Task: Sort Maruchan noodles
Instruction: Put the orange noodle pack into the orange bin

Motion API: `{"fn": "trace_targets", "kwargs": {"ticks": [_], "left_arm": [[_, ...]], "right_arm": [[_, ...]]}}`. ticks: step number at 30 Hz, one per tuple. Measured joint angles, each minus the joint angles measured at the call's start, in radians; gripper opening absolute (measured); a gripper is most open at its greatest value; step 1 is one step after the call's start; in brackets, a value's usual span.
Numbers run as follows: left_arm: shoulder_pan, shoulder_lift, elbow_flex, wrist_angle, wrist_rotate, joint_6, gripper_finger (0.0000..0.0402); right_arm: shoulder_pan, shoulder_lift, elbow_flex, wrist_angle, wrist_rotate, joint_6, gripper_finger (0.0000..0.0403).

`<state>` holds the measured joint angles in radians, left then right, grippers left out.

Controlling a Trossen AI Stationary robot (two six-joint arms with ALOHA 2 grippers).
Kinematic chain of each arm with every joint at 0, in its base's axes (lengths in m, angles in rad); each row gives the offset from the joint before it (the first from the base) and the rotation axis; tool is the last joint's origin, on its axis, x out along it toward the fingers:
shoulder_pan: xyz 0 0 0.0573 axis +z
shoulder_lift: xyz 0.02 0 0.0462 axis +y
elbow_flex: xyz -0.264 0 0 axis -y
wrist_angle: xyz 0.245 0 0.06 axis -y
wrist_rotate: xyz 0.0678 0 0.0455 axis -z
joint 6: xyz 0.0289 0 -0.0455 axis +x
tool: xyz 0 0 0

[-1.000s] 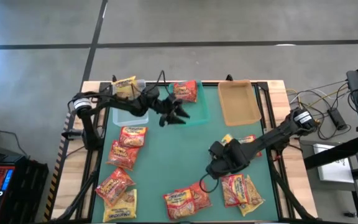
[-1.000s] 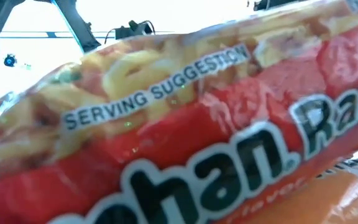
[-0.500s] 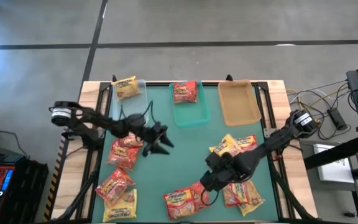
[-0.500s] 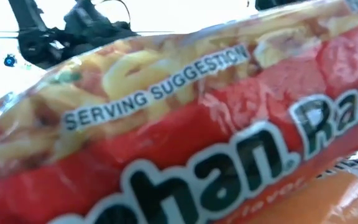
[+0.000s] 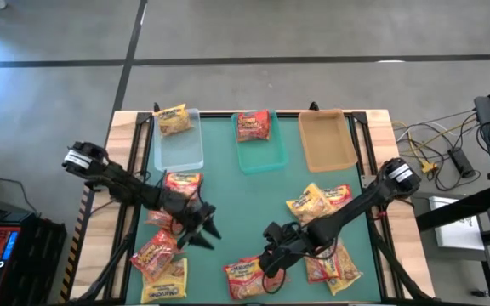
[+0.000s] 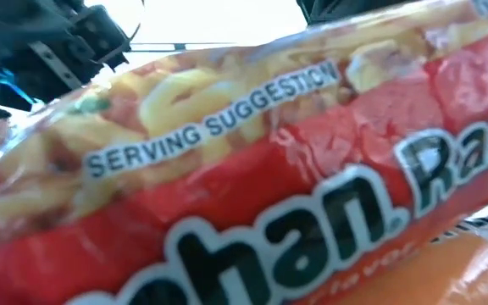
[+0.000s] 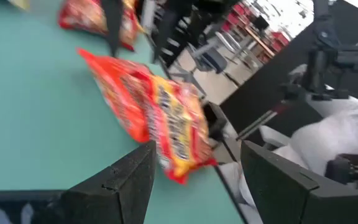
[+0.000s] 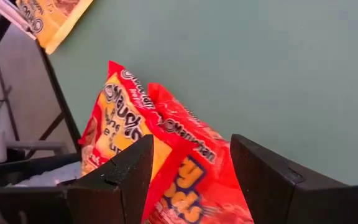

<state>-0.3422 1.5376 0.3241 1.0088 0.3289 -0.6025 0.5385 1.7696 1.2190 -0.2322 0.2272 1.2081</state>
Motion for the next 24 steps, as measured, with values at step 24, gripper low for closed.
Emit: {"fn": "trace_targets", "kwargs": {"ticks": [24], "left_arm": [[-0.299,0.307,0.257,-0.006,-0.164,-0.167,0.0212]], "right_arm": [[0.0,0.092,0.0,0.157,-0.053,-0.014,0.0203]]}}
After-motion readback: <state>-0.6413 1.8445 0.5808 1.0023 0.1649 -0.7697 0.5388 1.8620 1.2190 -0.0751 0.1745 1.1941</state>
